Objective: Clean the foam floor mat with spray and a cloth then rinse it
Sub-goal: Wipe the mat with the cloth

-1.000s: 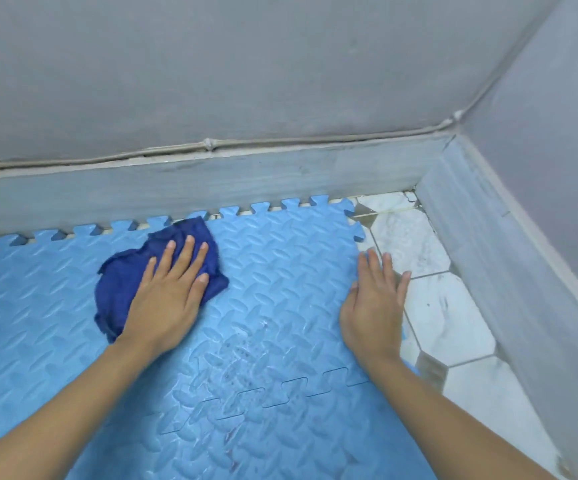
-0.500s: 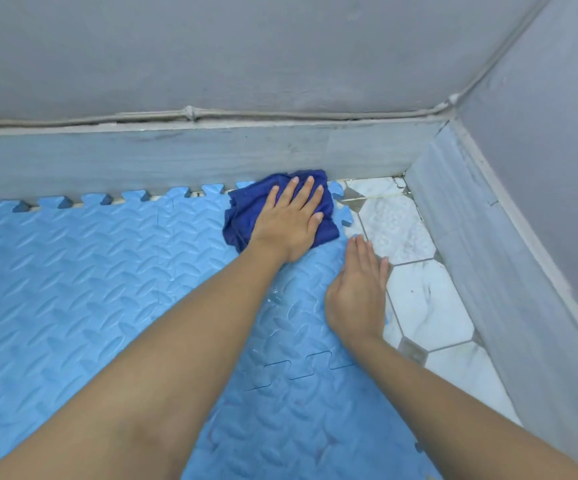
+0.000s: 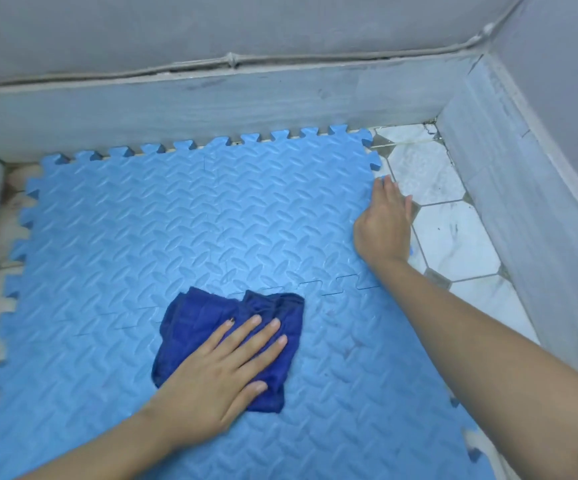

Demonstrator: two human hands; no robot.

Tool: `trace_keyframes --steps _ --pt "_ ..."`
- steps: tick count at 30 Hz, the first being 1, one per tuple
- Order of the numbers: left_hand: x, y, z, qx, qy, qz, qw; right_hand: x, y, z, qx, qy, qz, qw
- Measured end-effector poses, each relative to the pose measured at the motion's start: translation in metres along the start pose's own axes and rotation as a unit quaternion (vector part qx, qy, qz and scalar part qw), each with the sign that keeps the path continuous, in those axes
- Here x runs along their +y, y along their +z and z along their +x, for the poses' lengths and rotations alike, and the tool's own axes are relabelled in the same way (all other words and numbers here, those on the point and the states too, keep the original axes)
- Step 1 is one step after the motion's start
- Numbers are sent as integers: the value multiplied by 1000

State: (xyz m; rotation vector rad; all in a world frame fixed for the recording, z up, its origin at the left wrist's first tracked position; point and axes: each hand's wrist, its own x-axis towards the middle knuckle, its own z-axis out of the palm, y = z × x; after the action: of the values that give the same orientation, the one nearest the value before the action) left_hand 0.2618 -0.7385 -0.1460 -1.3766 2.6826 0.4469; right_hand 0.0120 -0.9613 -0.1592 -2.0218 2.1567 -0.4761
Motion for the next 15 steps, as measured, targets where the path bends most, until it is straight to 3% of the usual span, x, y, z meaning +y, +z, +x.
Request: trace_keyframes --steps 2,4,6,8,11,15 --pt "-22 -2 6 26 -26 15 999 -1 -2 -1 -23 1 -7 1000" --pt "-54 -9 20 65 -135 -3 989 -4 -4 2 -64 5 -38 997" --pt "-85 -18 28 90 -269 -40 958 -6 -12 5 -119 27 -79 989" --pt "-101 -22 22 89 -354 -66 929 -9 -24 1 -167 40 -133 976" --pt "-85 -19 -6 88 -367 -81 923 -32 -31 -41 -142 -37 -128 981" --pt "-41 -1 -76 55 -282 -79 955 -81 -6 -152 -188 -196 -86 959"
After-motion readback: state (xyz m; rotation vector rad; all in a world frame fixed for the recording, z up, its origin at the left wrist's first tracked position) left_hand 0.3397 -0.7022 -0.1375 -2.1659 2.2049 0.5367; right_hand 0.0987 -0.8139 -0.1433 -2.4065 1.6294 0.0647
